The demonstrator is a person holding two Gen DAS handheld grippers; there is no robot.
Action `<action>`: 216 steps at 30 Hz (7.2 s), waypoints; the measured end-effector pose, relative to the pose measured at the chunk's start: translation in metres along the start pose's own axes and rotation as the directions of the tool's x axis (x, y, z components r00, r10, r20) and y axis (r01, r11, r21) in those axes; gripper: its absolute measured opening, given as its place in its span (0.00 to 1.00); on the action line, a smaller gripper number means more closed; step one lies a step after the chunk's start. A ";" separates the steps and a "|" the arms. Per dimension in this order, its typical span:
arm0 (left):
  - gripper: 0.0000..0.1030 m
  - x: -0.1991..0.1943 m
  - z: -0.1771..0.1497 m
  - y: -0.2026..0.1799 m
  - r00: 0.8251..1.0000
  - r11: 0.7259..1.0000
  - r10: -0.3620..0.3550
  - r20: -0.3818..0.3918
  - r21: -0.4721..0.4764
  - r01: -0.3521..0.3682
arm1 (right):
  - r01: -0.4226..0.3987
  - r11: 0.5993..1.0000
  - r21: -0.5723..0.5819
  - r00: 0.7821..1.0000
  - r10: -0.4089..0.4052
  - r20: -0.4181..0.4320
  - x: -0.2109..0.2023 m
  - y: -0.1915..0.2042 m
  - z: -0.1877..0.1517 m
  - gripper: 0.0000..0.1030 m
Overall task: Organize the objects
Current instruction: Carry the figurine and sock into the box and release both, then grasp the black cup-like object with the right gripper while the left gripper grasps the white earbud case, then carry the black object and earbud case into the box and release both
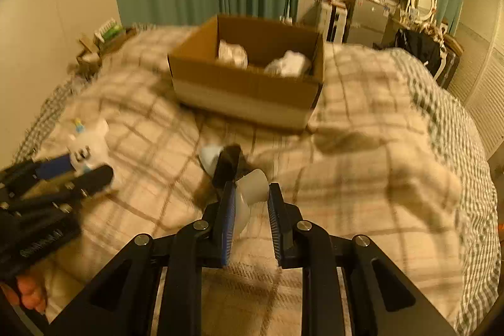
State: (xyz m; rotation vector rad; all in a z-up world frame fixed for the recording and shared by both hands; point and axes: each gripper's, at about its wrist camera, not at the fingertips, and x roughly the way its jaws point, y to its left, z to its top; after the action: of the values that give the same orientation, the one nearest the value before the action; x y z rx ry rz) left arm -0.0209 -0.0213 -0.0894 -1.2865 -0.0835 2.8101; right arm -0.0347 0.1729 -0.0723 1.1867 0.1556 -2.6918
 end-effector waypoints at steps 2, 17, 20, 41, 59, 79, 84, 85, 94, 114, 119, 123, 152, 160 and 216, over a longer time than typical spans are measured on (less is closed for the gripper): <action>0.53 -0.006 0.003 -0.002 1.000 1.000 -0.002 0.006 0.007 0.002 | -0.009 1.000 0.002 1.000 0.009 0.025 -0.012 0.000 0.006 0.19; 0.53 -0.051 0.123 -0.023 0.979 0.992 0.012 0.201 0.119 -0.037 | -0.003 0.998 -0.069 0.968 0.021 0.252 -0.090 -0.009 0.130 0.19; 0.53 -0.050 0.158 -0.028 0.969 0.988 0.040 0.243 0.137 -0.075 | -0.012 0.997 -0.072 0.961 0.032 0.274 -0.091 -0.014 0.162 0.19; 0.53 0.155 0.266 -0.030 0.995 0.993 0.004 0.103 0.118 -0.017 | -0.024 0.999 -0.023 0.998 0.025 0.060 0.130 -0.061 0.262 0.19; 0.94 0.081 0.257 -0.048 0.979 0.977 -0.017 0.201 0.214 -0.027 | -0.012 0.999 0.049 0.986 0.004 0.168 0.052 -0.083 0.263 0.69; 1.00 -0.146 0.179 -0.031 0.925 0.997 0.013 0.381 0.064 -0.040 | 0.145 0.987 0.073 0.935 -0.161 0.315 -0.182 -0.051 0.171 0.87; 1.00 -0.125 0.139 -0.023 0.929 0.996 0.064 0.364 0.040 -0.084 | 0.146 0.987 0.059 0.952 -0.157 0.264 -0.155 -0.033 0.125 0.90; 1.00 -0.119 0.132 -0.020 0.931 0.996 0.068 0.360 0.035 -0.086 | 0.144 0.988 0.053 0.957 -0.152 0.245 -0.144 -0.033 0.118 0.90; 1.00 0.004 0.060 0.015 0.977 0.991 0.123 0.176 -0.072 -0.112 | 0.093 0.996 0.013 0.996 -0.093 0.010 0.020 -0.016 0.053 0.90; 1.00 0.053 0.036 0.019 0.991 0.988 0.136 0.016 -0.075 -0.134 | -0.032 0.997 -0.071 0.987 0.020 -0.162 0.093 0.008 0.012 0.49; 1.00 0.058 0.047 -0.005 0.995 0.995 0.101 -0.001 -0.024 -0.101 | -0.002 1.000 -0.028 0.997 0.000 -0.076 0.062 -0.016 0.031 0.45; 1.00 0.080 0.057 -0.029 0.995 0.996 0.094 -0.034 0.001 -0.094 | 0.032 0.999 -0.011 0.999 -0.032 -0.042 0.053 -0.038 0.059 0.27; 0.44 0.132 0.033 -0.059 0.988 0.998 0.032 -0.150 0.052 -0.025 | 0.045 0.996 0.082 0.993 -0.036 -0.108 0.094 -0.060 0.040 0.27; 0.44 0.081 0.027 -0.029 0.996 0.999 0.011 -0.091 -0.029 -0.014 | 0.071 0.996 0.049 0.997 -0.069 -0.029 0.057 -0.044 0.033 0.26; 0.58 0.167 0.234 -0.028 0.995 0.993 -0.094 -0.026 0.062 0.096 | -0.108 0.990 0.089 0.985 0.095 0.145 0.138 -0.078 0.234 0.54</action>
State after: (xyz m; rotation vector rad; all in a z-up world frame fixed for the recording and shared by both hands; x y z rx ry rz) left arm -0.3068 0.0110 -0.0611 -1.2662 -0.0536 2.6951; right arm -0.3111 0.1893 -0.0155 0.9961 -0.0546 -2.7070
